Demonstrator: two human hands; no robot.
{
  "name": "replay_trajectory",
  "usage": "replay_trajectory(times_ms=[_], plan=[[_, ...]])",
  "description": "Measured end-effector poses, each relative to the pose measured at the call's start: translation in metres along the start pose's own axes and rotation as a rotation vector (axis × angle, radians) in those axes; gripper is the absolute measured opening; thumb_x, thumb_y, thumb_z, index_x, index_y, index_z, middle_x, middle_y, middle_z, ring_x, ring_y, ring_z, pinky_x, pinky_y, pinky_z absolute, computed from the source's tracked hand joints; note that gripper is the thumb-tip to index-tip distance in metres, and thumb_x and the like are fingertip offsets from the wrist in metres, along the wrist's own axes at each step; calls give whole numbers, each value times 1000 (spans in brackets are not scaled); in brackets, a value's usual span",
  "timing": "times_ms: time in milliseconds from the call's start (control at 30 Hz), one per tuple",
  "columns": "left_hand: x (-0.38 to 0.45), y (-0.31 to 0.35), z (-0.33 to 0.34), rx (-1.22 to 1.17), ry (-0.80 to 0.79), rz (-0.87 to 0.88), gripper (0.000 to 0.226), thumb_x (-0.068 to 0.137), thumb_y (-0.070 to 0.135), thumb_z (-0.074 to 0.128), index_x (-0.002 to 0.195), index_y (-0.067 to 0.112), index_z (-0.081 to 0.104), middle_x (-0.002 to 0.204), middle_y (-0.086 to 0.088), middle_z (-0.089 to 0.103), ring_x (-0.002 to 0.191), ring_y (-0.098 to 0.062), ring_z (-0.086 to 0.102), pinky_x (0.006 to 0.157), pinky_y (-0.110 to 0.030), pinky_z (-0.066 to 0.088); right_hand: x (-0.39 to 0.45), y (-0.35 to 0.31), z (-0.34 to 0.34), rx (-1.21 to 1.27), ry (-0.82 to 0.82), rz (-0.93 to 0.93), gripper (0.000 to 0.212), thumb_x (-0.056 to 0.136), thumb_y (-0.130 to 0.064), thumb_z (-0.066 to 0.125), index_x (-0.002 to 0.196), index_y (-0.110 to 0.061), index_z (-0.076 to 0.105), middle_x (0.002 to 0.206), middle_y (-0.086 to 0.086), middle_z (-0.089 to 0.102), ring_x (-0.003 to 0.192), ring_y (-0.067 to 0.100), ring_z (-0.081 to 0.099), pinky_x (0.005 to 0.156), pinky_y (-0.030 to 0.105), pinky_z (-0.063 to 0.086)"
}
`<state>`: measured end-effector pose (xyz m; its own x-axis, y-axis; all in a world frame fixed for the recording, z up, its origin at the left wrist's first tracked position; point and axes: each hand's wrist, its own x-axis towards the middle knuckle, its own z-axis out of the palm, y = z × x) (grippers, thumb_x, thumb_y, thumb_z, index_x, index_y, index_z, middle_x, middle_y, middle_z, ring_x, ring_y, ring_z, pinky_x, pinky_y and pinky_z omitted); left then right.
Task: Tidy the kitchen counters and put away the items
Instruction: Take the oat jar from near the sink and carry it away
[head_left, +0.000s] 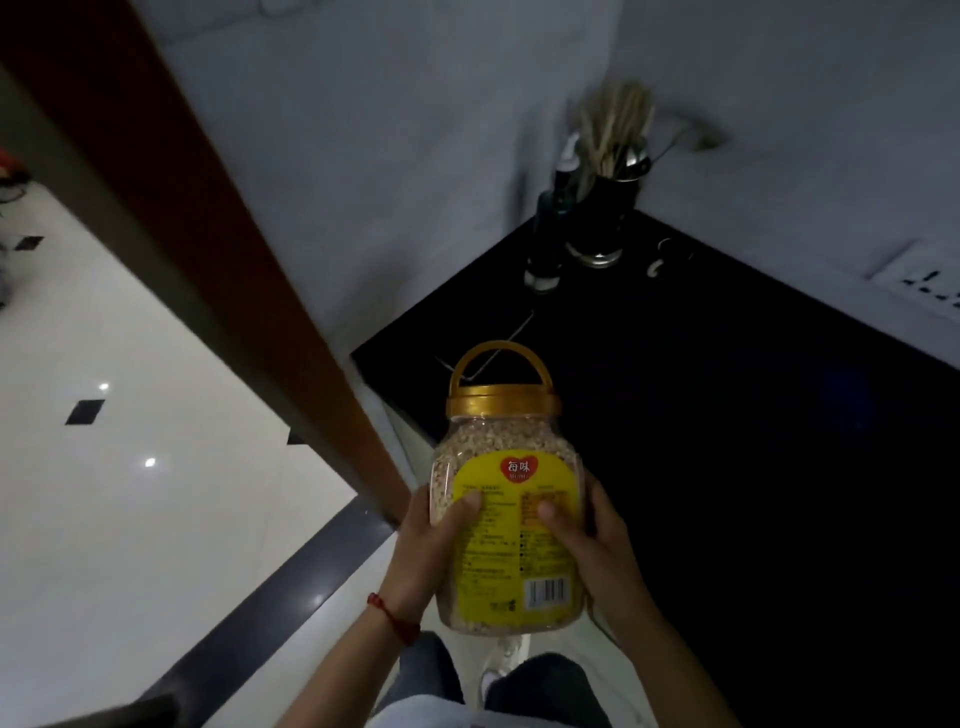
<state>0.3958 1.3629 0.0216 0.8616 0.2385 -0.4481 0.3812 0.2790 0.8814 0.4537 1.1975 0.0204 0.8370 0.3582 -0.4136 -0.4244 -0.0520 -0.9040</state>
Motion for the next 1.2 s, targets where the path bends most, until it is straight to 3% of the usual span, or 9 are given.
replay_trajectory(times_ms=[133,300,467,533,667,800,933,1100,1200], plan=[[43,20,21,-10,-71,-22,98,36,66,78,114,12,54,109,-11,70,96,-24,69,69,-28,57,28,-21,-22,46,57,-14,81,58,-40,75,132,-30,42,114,-6,64,91,3,68,63,17,55],[95,43,43,60,-201,-54,95,30,65,80,109,18,54,103,-6,72,90,-16,71,65,-24,57,50,-37,-39,93,204,-33,100,39,-56,80,128,-31,43,111,-7,64,90,1,68,61,15,54],[151,63,59,207,-339,-54,111,33,64,81,124,12,48,116,-14,65,102,-26,66,86,-44,56,73,-44,-51,166,390,-110,59,76,-7,69,129,-19,45,103,-6,66,84,1,69,60,16,54],[171,71,65,291,-381,-43,115,31,66,80,127,13,46,117,-13,65,104,-27,65,91,-51,52,80,-51,-55,185,427,-154,62,72,-7,67,128,-20,46,101,-4,69,89,7,69,63,19,55],[209,91,83,444,-529,7,114,30,66,80,127,19,45,117,-6,65,107,-21,63,95,-47,50,94,-59,-71,164,477,-244,72,66,-12,73,130,-23,42,103,-7,71,96,9,67,69,21,56],[235,100,106,529,-662,60,113,31,55,85,130,25,40,120,3,62,113,-16,59,99,-44,48,101,-59,-94,98,515,-318,78,71,6,70,131,-30,36,110,-10,68,104,6,64,75,18,54],[250,97,125,558,-777,89,106,35,48,86,130,32,40,123,5,60,117,-14,56,100,-45,47,105,-56,-113,55,564,-298,85,63,-11,80,130,-39,36,124,-5,62,116,13,58,85,22,52],[267,96,144,545,-823,141,96,40,41,86,122,51,36,123,14,57,117,-5,55,99,-35,49,116,-50,-128,31,632,-277,85,62,-4,75,125,-45,37,123,-9,62,116,7,57,85,20,51],[279,95,154,582,-825,170,102,40,46,86,124,58,29,127,20,50,126,-10,47,105,-41,43,122,-50,-130,-13,683,-281,88,64,-27,80,134,-45,30,141,-14,44,131,6,42,102,25,44]])
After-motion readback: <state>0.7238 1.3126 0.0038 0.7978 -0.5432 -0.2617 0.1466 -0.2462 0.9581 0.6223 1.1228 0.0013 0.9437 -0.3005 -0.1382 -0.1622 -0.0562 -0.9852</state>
